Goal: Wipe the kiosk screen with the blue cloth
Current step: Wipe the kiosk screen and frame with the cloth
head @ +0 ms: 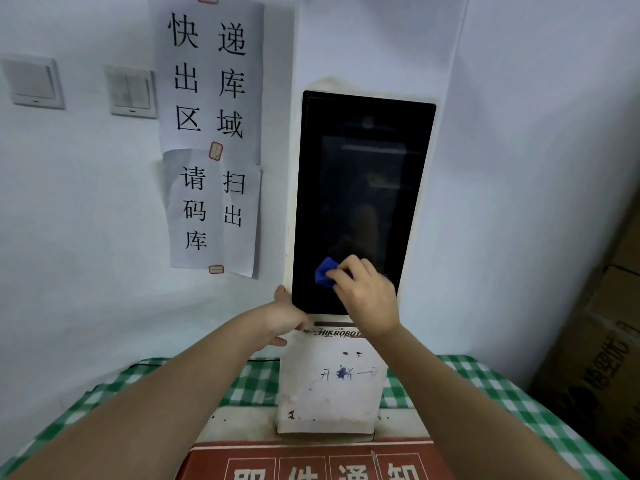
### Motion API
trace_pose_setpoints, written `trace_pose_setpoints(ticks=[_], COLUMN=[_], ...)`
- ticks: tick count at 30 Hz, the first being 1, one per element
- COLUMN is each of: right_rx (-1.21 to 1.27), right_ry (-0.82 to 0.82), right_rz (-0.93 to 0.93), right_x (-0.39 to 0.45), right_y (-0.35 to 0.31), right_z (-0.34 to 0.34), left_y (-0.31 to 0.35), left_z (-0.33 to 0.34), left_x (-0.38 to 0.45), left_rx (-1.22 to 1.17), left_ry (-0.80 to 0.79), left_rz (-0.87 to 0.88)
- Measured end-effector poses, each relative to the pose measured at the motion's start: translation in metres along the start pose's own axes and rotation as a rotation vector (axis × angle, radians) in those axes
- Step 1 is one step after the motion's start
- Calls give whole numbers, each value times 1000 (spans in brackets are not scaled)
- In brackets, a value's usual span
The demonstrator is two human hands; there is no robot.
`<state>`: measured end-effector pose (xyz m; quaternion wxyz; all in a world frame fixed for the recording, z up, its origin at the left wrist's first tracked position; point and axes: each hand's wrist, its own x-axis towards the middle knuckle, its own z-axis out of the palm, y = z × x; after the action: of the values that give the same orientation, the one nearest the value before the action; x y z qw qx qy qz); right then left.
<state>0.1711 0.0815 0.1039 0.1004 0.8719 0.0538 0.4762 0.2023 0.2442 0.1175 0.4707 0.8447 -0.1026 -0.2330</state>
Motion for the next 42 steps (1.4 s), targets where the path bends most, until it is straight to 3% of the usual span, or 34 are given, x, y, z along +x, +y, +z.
trace_pose_setpoints(ticks=[4,9,12,17,20,27,32,35,42], right_rx=[-2,-38,-26,-19,-36,-8,74,60,5], right_ry=[-66,-291,-197,41,16,-226,37,74,-180], right_rz=[-50,-222,-241,8,-9,-150,32,111,-29], right_x=[-20,-42,-32,0,-14,-51,-18,-12,-61], right_y=[-4,-6,0,5,2,-2,6,10,6], right_z=[12,14,10,0,12,20,4,5,24], left_y=[0,2,3,6,5,5,4,5,2], left_z=[3,3,3,6,7,7,5,7,7], left_x=[0,-3,-3,-4,-4,-9,-5,-5,-4], left_rx=[19,15,5,-13,-16,-12,-4,-8,-2], left_ry=[16,18,18,17,14,6,23,20,22], left_rz=[-9,-9,-18,-12,-17,-1,-12,-17,-15])
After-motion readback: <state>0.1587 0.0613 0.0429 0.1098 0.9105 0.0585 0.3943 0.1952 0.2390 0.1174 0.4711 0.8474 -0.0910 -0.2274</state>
